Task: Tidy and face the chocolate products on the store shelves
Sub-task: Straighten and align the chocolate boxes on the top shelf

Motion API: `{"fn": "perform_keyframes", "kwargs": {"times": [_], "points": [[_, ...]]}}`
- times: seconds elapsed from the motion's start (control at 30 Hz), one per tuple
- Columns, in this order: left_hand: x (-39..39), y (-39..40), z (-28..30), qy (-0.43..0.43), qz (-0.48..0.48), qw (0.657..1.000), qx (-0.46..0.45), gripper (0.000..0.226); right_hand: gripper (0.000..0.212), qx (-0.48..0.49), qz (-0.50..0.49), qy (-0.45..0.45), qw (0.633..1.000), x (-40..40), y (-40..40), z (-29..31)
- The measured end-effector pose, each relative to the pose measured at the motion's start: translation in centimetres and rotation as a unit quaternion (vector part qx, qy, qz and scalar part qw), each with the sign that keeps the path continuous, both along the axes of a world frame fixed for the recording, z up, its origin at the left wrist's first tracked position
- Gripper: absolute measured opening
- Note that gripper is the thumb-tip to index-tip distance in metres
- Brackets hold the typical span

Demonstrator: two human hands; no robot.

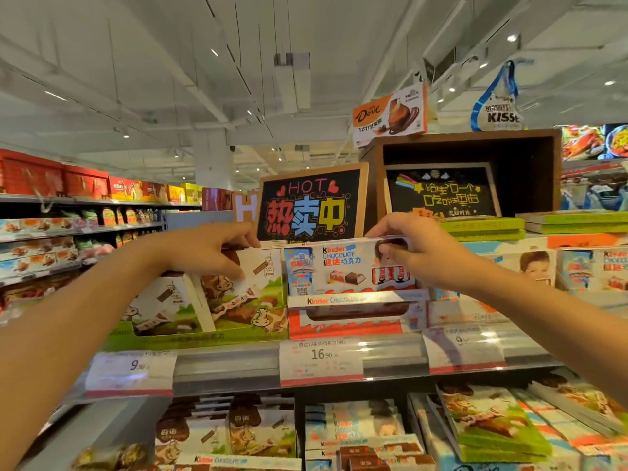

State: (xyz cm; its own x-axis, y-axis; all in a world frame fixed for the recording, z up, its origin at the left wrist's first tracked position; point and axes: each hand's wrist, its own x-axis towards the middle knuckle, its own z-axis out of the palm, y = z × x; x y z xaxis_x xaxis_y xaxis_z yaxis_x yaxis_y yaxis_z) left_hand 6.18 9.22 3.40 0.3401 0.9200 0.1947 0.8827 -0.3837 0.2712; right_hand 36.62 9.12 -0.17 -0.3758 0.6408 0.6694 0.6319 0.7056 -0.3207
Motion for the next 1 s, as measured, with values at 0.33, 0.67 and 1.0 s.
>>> {"fn": "perform_keyframes", "kwargs": {"times": [0.33, 0.67, 1.0], "points": [[-0.1, -0.7, 0.1, 0.021, 0.061, 0.989, 0.13, 0.032, 0.009, 0.029, -0.124, -0.219, 0.967, -1.6, -1.3, 3.4], [-1.4, -0.7, 1.6, 0.072, 0.034, 0.993, -0.087, 0.032, 0.015, -0.023, -0.027, -0.221, 0.975, -3.2, 0.1, 2.8], [-3.2, 0.0, 2.0, 0.029, -0.01, 1.0, 0.004, 0.035, 0.007, -0.055, 0.038, -0.246, 0.967, -2.9, 0.7, 3.0]]}}
